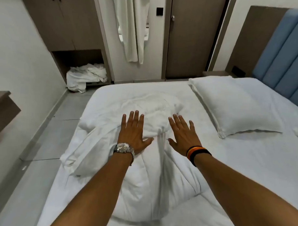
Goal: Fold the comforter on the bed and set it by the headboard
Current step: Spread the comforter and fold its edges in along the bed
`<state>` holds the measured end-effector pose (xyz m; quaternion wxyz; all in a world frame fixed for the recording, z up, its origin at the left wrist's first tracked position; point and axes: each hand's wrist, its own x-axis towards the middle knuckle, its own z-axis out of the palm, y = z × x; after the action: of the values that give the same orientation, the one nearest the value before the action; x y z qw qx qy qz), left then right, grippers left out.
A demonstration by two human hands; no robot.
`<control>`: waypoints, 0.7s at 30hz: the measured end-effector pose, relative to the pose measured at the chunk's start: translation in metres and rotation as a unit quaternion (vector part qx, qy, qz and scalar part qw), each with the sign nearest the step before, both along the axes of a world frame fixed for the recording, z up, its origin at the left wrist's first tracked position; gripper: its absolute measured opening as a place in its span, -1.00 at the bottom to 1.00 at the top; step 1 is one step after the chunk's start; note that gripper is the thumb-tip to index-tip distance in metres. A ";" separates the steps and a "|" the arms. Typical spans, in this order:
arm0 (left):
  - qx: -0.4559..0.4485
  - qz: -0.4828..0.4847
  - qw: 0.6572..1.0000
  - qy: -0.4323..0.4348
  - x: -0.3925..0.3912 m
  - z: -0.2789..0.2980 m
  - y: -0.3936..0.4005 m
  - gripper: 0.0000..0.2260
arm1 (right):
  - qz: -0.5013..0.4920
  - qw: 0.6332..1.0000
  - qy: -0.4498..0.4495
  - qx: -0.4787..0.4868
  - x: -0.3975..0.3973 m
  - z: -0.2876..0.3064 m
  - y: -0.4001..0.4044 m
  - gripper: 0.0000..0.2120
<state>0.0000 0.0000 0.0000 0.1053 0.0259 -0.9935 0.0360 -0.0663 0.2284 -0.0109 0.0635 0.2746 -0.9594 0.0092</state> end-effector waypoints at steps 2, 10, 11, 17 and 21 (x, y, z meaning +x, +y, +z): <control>-0.024 0.017 0.999 -0.035 -0.021 -0.010 -0.002 -0.03 | -0.001 1.000 -0.020 0.007 -0.016 -0.012 -0.012 -0.14; -0.021 0.111 0.986 -0.125 -0.085 -0.043 -0.035 0.24 | 0.025 0.998 -0.061 0.001 -0.085 -0.049 -0.066 0.09; -0.008 0.124 0.982 -0.144 -0.088 -0.050 -0.039 0.25 | 0.031 0.997 -0.066 0.002 -0.092 -0.054 -0.073 0.11; -0.034 0.125 0.978 -0.163 -0.088 -0.103 -0.048 0.10 | 0.056 0.991 -0.107 0.056 -0.120 -0.083 -0.103 0.22; -0.052 0.111 0.981 -0.150 -0.093 -0.117 -0.048 -0.08 | 0.065 0.986 -0.125 0.087 -0.133 -0.100 -0.117 0.30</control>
<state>-0.0932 -0.0478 -0.1171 -0.0486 0.1245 -0.9857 0.1028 -0.1989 0.1117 -0.1114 -0.0814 0.3379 -0.9370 -0.0361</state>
